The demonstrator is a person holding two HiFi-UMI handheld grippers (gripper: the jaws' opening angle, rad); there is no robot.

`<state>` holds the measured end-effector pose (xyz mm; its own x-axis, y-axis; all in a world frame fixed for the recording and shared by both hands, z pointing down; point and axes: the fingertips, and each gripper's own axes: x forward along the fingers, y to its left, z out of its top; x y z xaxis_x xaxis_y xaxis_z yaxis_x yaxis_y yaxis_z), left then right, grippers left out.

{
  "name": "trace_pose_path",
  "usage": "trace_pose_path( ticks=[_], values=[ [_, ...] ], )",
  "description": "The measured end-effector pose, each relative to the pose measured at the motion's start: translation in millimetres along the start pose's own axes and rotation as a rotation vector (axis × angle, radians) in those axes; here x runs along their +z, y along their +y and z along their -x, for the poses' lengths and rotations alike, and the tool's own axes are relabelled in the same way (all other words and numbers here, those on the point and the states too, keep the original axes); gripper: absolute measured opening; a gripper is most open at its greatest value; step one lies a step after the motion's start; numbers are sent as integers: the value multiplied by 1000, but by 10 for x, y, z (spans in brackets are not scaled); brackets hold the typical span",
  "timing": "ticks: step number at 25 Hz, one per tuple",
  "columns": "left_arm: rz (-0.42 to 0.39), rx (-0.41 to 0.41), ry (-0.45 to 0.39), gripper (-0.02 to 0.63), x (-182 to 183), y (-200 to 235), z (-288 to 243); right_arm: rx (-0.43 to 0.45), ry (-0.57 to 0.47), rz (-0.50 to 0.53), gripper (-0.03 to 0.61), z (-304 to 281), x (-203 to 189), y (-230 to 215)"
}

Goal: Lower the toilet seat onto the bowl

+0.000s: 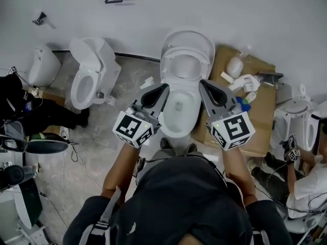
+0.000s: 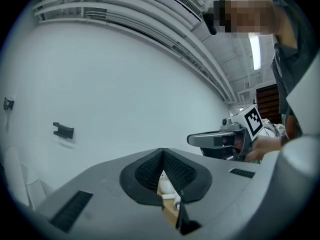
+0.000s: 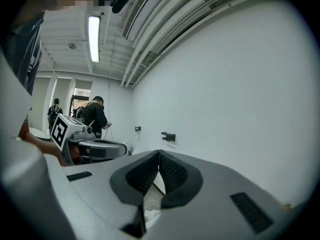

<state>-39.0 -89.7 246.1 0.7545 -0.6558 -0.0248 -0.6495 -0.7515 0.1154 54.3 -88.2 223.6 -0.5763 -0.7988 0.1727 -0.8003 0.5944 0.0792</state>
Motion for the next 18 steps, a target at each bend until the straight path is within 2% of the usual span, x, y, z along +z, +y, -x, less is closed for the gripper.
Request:
trace_pose_path(
  ticks=[9,18],
  values=[
    [42,-35,-20,5,8,417,26,-45,39,16,8,-339,38,128],
    [37,-35,14,5,-41,470,-306,-35,40,-1,8,-490,-6,-213]
  ],
)
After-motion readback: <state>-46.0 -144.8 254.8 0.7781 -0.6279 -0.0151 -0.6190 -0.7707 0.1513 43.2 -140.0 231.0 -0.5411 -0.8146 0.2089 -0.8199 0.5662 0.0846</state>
